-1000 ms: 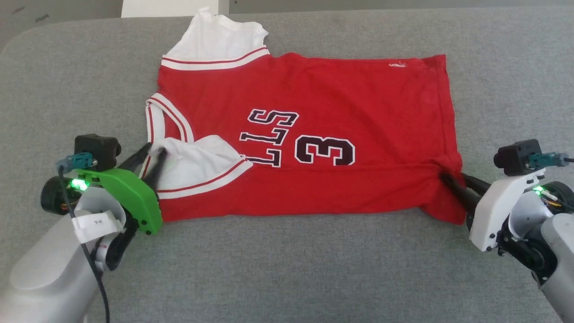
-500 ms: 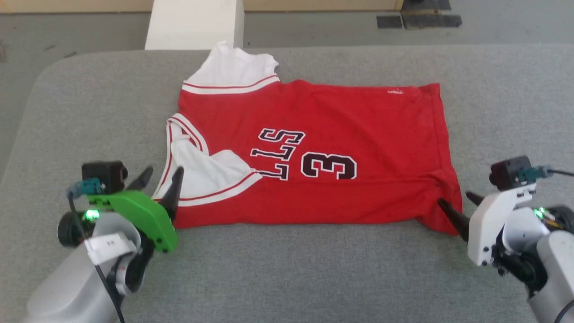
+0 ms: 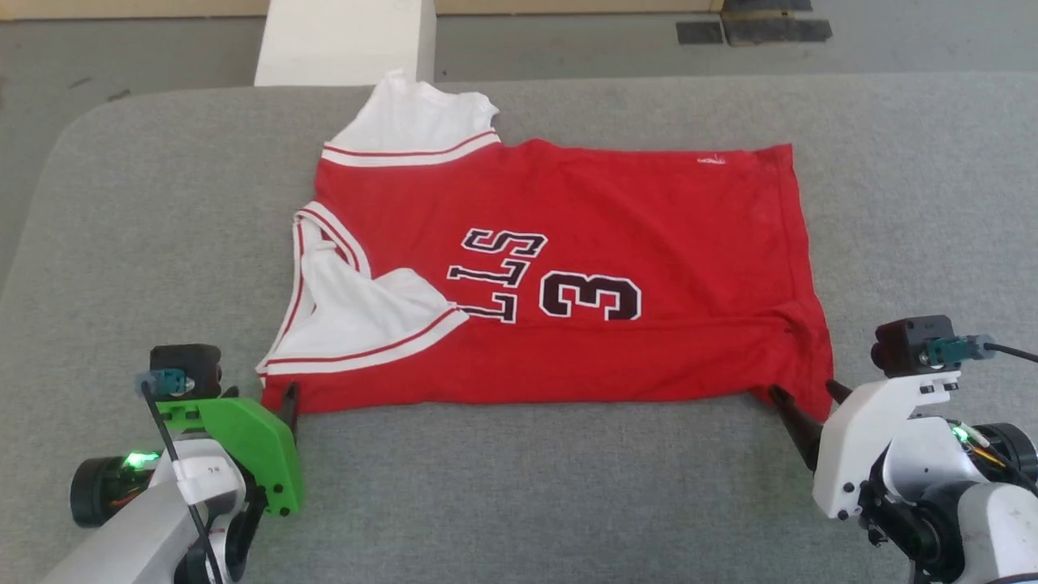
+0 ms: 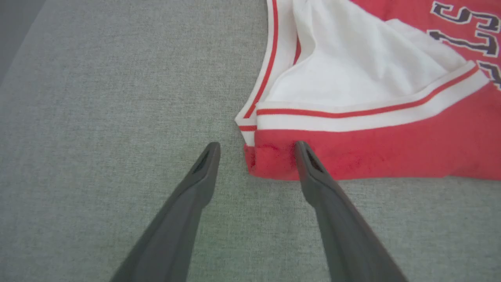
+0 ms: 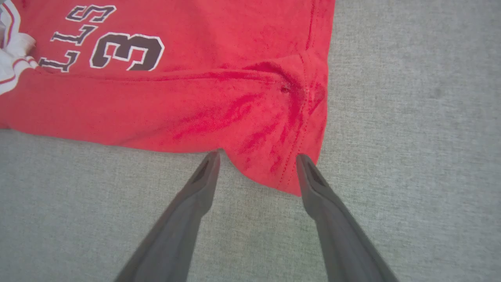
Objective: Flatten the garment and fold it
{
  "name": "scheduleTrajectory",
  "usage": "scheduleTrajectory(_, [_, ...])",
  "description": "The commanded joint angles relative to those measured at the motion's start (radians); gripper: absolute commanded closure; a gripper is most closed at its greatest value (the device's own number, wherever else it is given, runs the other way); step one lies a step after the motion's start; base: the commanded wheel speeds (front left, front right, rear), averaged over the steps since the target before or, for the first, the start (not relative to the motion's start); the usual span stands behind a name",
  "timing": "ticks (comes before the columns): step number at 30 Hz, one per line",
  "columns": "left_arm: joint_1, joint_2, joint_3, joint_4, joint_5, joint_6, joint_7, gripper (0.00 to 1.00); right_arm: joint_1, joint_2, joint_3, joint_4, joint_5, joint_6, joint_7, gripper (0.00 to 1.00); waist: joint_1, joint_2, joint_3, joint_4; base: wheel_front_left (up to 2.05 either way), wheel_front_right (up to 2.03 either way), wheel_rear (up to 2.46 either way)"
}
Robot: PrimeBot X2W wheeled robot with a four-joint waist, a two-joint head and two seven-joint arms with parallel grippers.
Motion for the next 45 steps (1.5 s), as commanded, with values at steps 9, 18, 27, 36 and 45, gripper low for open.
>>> scheduleTrajectory(9, [-0.003, 0.007, -0.006, 0.019, 0.015, 0.038, 0.035, 0.00, 0.030, 0.028, -0.023, -0.092, -0.022, -0.002, 0.033, 0.00, 0.0000, 0.0000, 0.062, -0.032, 0.00, 0.00, 0.00])
scheduleTrajectory(18, [-0.013, -0.047, -0.022, 0.101, -0.028, -0.058, 0.034, 1.00, 0.016, 0.032, -0.046, -0.116, -0.052, -0.002, 0.046, 0.00, 0.0000, 0.0000, 0.079, -0.023, 0.00, 0.00, 0.00])
scheduleTrajectory(27, [-0.028, -0.061, -0.022, 0.048, 0.007, -0.085, -0.047, 1.00, -0.047, 0.023, -0.084, 0.015, -0.138, -0.002, 0.065, 0.00, 0.0000, 0.0000, 0.040, 0.039, 0.00, 0.00, 0.00])
scheduleTrajectory(36, [-0.032, -0.038, -0.029, -0.070, 0.037, -0.037, -0.034, 1.00, -0.095, 0.035, -0.083, 0.144, -0.157, -0.002, 0.092, 0.00, 0.0000, 0.0000, 0.074, 0.062, 0.00, 0.00, 0.00])
scheduleTrajectory(45, [-0.018, -0.013, -0.035, -0.086, 0.043, -0.025, -0.022, 1.00, -0.100, 0.003, -0.072, 0.184, -0.143, -0.002, 0.075, 1.00, 0.0000, 0.0000, 0.046, 0.053, 0.00, 0.00, 0.00])
